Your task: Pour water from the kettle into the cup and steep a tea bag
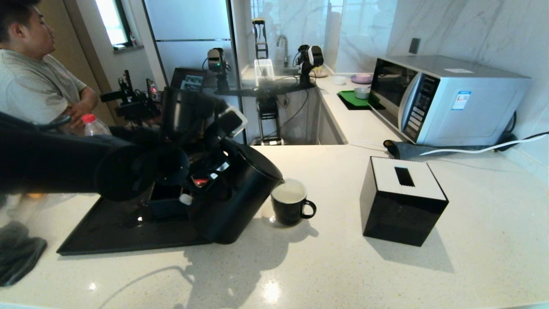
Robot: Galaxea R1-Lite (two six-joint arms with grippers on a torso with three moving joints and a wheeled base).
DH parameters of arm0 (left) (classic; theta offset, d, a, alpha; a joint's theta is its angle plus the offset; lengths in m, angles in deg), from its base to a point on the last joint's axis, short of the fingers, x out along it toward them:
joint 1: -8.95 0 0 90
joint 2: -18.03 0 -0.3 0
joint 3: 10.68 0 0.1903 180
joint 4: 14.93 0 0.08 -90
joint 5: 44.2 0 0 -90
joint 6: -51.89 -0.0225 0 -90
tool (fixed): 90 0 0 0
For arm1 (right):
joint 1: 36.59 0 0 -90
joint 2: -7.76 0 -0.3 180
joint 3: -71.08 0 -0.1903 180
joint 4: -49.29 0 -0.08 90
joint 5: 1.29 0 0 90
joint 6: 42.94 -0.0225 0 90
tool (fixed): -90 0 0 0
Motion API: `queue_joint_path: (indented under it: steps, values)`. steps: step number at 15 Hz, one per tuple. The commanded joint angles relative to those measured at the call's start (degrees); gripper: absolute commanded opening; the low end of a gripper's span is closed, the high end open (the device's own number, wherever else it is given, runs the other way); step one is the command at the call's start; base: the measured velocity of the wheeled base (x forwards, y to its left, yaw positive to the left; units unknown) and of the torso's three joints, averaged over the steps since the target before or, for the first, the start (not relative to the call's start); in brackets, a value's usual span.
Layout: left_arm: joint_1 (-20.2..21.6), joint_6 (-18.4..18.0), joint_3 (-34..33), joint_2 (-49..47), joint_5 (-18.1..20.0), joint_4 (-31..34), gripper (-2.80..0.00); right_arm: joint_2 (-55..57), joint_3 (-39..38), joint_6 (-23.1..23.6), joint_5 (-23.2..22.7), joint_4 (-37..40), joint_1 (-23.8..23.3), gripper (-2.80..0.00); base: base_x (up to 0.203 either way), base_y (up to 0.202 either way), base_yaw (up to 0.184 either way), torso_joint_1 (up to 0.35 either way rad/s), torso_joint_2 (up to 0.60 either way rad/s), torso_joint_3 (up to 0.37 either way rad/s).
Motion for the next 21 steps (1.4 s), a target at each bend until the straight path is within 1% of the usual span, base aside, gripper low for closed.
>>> queue_joint_path:
  steps: [1,3,6,10,12,16,19,21]
  values:
    - [0.00,0.19,-0.24,0.08,-0.06,-0.14,-2.80,0.07,0.00,0.03,-0.03,-0.01,0.02,-2.80,0.000,0.000,0.000,0.000,0.00,0.000]
    - [-0.17,1.44,-0.63,0.43,-0.23,-0.14,-2.80,0.07,0.00,0.03,-0.05,0.02,0.02,-2.80,0.000,0.000,0.000,0.000,0.00,0.000]
    - [-0.08,1.90,-2.16,1.75,-0.63,-0.27,-2.80,0.07,0.00,0.03,-0.03,-0.01,0.02,-2.80,0.000,0.000,0.000,0.000,0.00,0.000]
    - [-0.08,3.69,-5.54,2.89,-1.04,-5.88,-2.80,0.07,0.00,0.03,-0.11,-0.01,0.02,-2.80,0.000,0.000,0.000,0.000,0.00,0.000]
    - [-0.08,4.53,-6.52,3.51,-1.03,-6.99,-2.80,0.07,0.00,0.03,-0.11,-0.01,0.02,-2.80,0.000,0.000,0.000,0.000,0.00,0.000]
    - [-0.28,7.27,-7.74,5.47,-1.03,-7.18,-2.80,0.07,0.00,0.03,-0.03,-0.01,0.02,-2.80,0.000,0.000,0.000,0.000,0.00,0.000]
    - [-0.43,10.04,-8.74,7.83,-1.22,-7.43,-2.80,0.07,0.00,0.03,-0.03,-0.01,0.02,-2.80,0.000,0.000,0.000,0.000,0.00,0.000]
    - [-0.43,10.61,-9.28,9.54,-2.15,-7.48,-2.80,0.07,0.00,0.03,-0.10,-0.01,0.02,-2.80,0.000,0.000,0.000,0.000,0.00,0.000]
